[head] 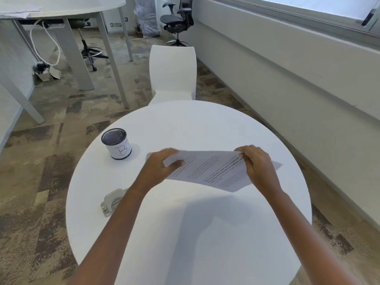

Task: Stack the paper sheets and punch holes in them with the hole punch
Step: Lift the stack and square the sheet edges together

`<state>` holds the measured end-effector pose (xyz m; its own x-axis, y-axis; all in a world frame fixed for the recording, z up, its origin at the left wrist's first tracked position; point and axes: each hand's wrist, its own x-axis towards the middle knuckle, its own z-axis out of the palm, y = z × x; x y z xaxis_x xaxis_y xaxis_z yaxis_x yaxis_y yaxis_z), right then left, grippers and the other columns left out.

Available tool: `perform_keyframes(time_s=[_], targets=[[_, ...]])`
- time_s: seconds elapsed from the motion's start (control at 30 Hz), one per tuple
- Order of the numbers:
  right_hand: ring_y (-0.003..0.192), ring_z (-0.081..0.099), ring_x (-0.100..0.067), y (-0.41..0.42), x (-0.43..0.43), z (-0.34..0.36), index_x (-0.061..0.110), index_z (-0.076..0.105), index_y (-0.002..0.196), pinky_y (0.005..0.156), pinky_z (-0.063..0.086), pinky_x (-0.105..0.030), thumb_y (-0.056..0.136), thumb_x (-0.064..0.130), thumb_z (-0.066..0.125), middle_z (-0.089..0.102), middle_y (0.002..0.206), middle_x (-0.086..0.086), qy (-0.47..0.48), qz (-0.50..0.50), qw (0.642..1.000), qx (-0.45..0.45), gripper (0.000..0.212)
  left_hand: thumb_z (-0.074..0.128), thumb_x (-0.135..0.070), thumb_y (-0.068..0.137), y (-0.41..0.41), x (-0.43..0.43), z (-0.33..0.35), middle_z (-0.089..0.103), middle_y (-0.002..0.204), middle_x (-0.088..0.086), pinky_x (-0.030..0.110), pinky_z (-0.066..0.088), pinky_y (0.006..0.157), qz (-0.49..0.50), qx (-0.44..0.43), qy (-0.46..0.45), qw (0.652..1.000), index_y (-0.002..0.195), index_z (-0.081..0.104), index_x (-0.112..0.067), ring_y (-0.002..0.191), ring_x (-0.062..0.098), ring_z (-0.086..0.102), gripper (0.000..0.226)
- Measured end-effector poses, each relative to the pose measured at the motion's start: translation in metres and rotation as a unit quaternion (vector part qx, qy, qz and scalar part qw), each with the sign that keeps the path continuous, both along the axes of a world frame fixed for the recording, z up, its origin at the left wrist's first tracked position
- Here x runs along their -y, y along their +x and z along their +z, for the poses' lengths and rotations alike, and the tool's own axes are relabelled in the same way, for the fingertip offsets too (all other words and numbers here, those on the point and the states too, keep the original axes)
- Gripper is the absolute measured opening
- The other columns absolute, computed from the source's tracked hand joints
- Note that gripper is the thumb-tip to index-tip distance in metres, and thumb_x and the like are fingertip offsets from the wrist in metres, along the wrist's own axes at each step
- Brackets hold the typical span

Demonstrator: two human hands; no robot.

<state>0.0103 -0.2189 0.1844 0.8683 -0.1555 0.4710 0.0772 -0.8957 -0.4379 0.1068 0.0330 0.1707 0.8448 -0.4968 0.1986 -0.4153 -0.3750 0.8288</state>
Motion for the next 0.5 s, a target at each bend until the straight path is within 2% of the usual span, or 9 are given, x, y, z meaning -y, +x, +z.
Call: perform_keyframes(time_s=[0.03,0.1,0.23,0.3,0.33,0.4,0.5], targets=[[0.074,0.058,-0.029,-0.002,0.001,0.001,0.007,0.065,0.092,0.070,0.044,-0.038,0.088,0.004,0.042,0.068,0.082,-0.012,0.001,0.013,1.000,-0.011,0.024,0.065,-0.014,0.084,-0.001,0.002,-0.003,0.063,0.080,-0.002,0.028,0.039,0.070,0.003,-0.045,-0.007,0.999,0.085,0.067,-0.012,0.078,0.013,0.057,0.003],[0.080,0.059,-0.024,-0.006,0.007,0.000,0.009,0.065,0.095,0.073,0.042,-0.032,0.090,0.006,0.050,0.069,0.090,-0.007,0.011,0.026,0.999,-0.032,0.016,0.065,-0.016,0.084,-0.003,0.003,-0.010,0.056,0.068,0.000,0.027,0.034,0.060,0.030,-0.089,-0.026,0.995,0.073,0.066,-0.006,0.065,0.013,0.050,0.016],[0.076,0.057,-0.017,-0.015,0.032,-0.009,0.017,0.065,0.094,0.068,0.039,-0.028,0.086,0.017,0.060,0.067,0.089,0.004,0.050,-0.023,0.994,-0.097,0.009,0.060,-0.032,0.072,-0.006,-0.005,-0.015,0.059,0.072,0.004,0.023,0.036,0.058,0.069,-0.154,-0.100,0.981,0.070,0.064,-0.010,0.062,0.012,0.050,0.022],[0.075,0.059,-0.020,-0.021,0.044,-0.016,0.018,0.065,0.088,0.064,0.040,-0.027,0.084,0.016,0.063,0.067,0.083,0.004,0.101,-0.049,0.987,-0.117,0.005,0.063,-0.030,0.073,-0.006,-0.010,-0.019,0.063,0.074,0.001,0.023,0.041,0.060,0.080,-0.183,-0.124,0.972,0.069,0.065,-0.022,0.064,0.012,0.054,0.009],[0.074,0.060,-0.020,-0.023,0.049,-0.020,0.019,0.064,0.084,0.063,0.041,-0.025,0.083,0.014,0.065,0.067,0.080,0.003,0.134,-0.060,0.982,-0.122,0.005,0.067,-0.024,0.076,-0.005,-0.012,-0.023,0.064,0.074,-0.003,0.022,0.042,0.060,0.085,-0.188,-0.133,0.969,0.069,0.065,-0.025,0.065,0.011,0.056,0.008],[0.071,0.061,-0.017,-0.026,0.054,-0.026,0.017,0.063,0.077,0.058,0.042,-0.018,0.081,0.011,0.067,0.067,0.074,0.002,0.236,-0.083,0.960,-0.129,0.007,0.065,-0.011,0.083,-0.003,-0.014,-0.032,0.065,0.074,-0.007,0.019,0.045,0.059,0.103,-0.192,-0.147,0.965,0.070,0.065,-0.026,0.063,0.007,0.058,0.020],[0.067,0.063,-0.007,-0.029,0.048,-0.037,0.015,0.066,0.080,0.056,0.047,-0.007,0.081,0.005,0.065,0.072,0.067,0.012,0.453,-0.071,0.882,-0.106,0.011,0.061,-0.005,0.085,-0.005,-0.010,-0.044,0.065,0.076,-0.007,0.006,0.047,0.053,0.135,-0.207,-0.179,0.952,0.082,0.066,-0.013,0.061,0.000,0.060,0.010]])
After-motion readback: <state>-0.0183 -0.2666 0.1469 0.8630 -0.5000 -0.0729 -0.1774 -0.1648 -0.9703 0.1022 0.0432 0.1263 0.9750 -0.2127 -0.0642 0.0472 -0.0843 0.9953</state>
